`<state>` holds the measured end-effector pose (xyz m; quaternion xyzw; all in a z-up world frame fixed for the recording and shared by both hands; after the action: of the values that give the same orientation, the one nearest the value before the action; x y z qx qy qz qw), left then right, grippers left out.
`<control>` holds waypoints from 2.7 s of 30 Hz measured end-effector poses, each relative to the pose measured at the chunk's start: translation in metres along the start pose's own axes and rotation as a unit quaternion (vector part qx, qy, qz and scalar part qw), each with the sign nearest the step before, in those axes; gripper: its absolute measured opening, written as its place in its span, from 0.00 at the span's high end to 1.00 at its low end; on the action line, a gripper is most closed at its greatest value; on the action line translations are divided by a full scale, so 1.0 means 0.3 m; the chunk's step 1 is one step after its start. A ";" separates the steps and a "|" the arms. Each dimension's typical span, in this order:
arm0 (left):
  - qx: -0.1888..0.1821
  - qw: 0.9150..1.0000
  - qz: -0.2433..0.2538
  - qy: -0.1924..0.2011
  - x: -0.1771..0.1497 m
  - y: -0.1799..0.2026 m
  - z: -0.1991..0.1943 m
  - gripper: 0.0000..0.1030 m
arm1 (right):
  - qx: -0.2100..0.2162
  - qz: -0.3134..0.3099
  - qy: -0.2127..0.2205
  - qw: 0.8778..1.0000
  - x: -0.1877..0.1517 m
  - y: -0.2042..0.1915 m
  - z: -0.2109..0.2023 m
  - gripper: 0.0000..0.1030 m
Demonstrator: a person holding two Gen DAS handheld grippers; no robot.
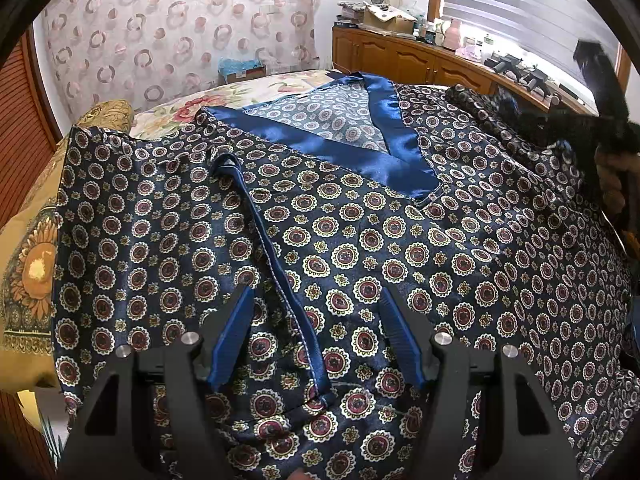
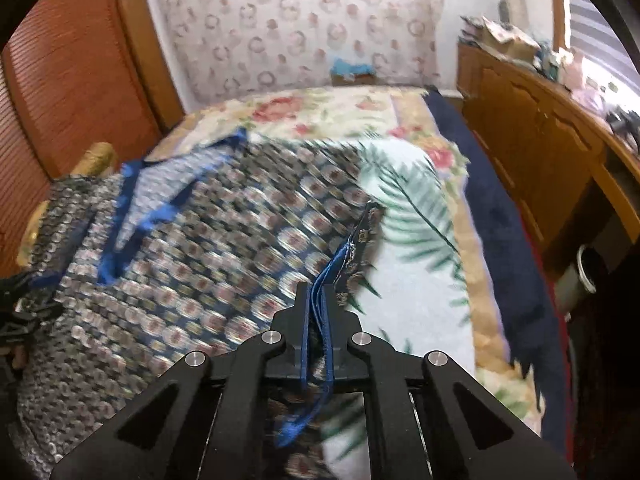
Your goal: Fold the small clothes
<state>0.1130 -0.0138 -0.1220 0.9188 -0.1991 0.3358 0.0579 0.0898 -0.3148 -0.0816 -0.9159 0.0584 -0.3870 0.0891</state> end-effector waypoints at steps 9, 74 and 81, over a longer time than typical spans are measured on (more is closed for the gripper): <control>0.000 1.000 0.000 0.000 0.000 0.000 0.001 0.37 | 0.069 -0.057 0.025 0.996 0.082 -0.252 -0.054 0.85; 0.078 0.993 -0.090 0.015 0.216 -0.542 -0.057 0.70 | -0.041 -0.077 -0.025 0.996 -0.094 -0.119 0.103 0.44; 0.088 0.992 -0.082 0.043 0.219 -0.532 -0.098 1.00 | -0.042 -0.076 -0.025 0.996 -0.095 -0.120 0.103 0.44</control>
<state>0.2059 0.1177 -0.0529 0.9183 -0.0900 0.3852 0.0124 0.0937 -0.2711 -0.1152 -0.9299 0.0020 -0.3671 0.0226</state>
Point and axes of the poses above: each gripper's, at about its wrist camera, not at the fingertips, and z roughly the way its jaws point, y to its right, x to its top, the point moved 2 cm from there along z, roughly the way its jaws point, and after that the axes turned 5 degrees about z, right-handed, at the moved point
